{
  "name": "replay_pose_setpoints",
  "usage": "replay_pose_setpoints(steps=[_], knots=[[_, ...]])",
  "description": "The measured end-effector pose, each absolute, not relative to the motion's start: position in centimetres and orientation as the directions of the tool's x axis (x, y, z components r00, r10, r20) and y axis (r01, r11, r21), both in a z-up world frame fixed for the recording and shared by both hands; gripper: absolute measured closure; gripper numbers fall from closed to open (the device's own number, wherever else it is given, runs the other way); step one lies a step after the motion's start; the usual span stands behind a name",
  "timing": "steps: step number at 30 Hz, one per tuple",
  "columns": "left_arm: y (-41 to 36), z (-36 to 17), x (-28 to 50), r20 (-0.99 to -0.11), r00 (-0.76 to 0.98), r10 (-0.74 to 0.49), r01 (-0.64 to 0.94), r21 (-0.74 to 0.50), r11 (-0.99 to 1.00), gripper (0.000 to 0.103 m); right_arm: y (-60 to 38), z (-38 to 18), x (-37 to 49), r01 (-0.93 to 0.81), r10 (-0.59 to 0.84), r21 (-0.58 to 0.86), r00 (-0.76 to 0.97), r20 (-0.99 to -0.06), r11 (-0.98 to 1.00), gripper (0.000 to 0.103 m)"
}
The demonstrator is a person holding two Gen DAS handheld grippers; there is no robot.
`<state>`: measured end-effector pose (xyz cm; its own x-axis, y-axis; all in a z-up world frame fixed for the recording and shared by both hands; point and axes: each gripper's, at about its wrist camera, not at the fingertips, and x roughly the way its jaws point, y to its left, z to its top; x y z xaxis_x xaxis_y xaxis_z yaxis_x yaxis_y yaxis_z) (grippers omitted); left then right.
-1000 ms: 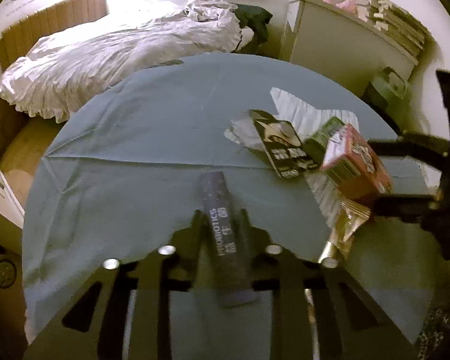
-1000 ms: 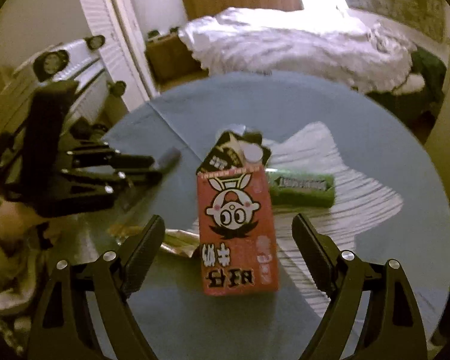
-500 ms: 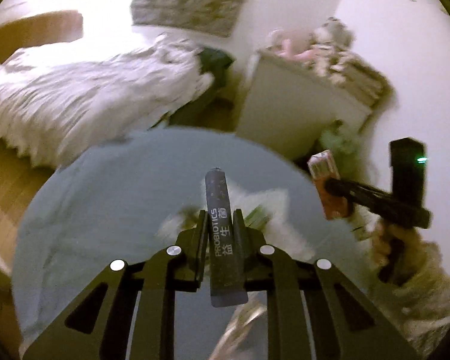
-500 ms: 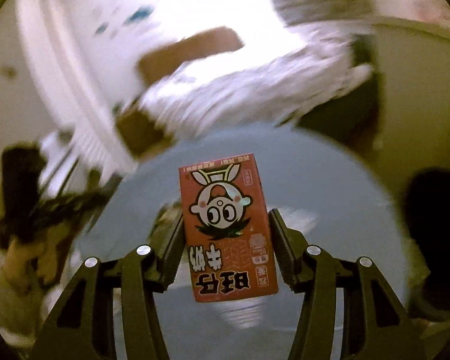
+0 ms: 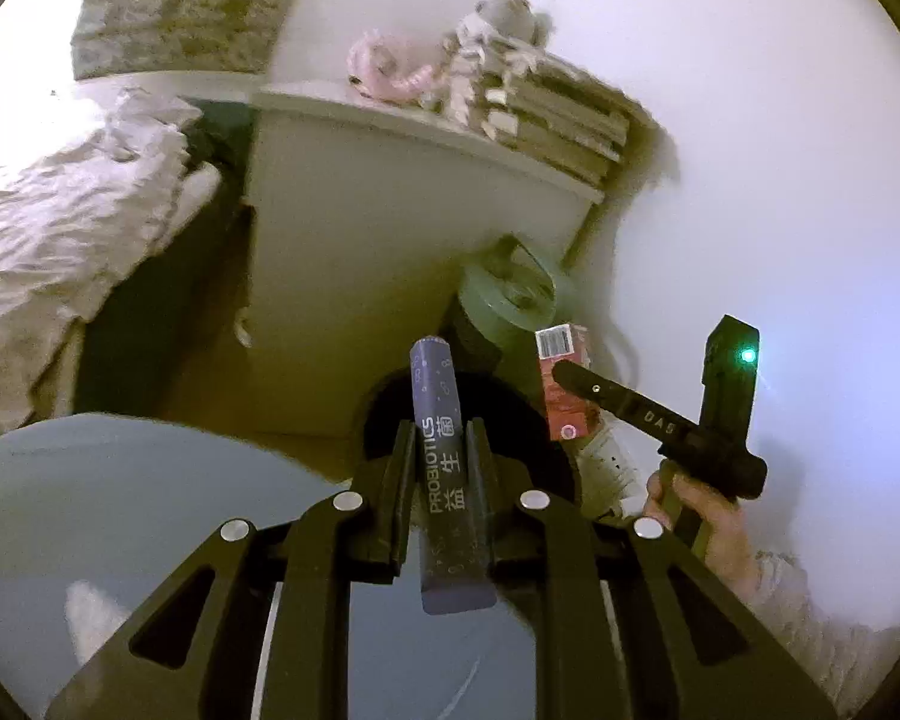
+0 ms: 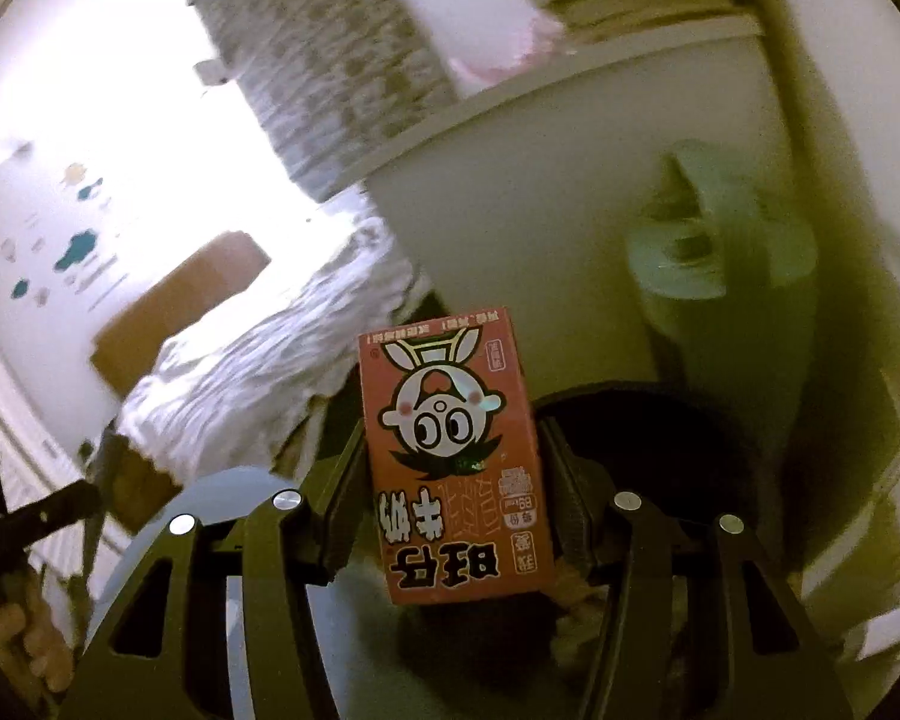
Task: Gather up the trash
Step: 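Carry the probiotics tube and red carton over the black trash bin, then open left tool over the bin while right tool releases the red carton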
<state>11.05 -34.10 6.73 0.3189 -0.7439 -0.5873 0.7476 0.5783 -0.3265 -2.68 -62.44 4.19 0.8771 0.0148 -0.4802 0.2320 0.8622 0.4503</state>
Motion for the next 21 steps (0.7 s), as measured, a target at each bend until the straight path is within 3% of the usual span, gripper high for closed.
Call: replay_pose_setpoints(steps=[11,21], knots=[[-43.4,1.3,14.2,-0.669,0.18,-0.721,0.76,-0.371,0.534,0.085,-68.3,0.2,-1.9,0.314,-0.042,0.478,0.866,-0.498,0.82,0.049],[-47.2,-2.8,15.4,-0.719,0.114,-0.685,0.74,-0.398,0.542,0.085,-69.1,-1.4,-1.1,0.359,-0.07,0.442,0.835,-0.546,0.822,0.049]])
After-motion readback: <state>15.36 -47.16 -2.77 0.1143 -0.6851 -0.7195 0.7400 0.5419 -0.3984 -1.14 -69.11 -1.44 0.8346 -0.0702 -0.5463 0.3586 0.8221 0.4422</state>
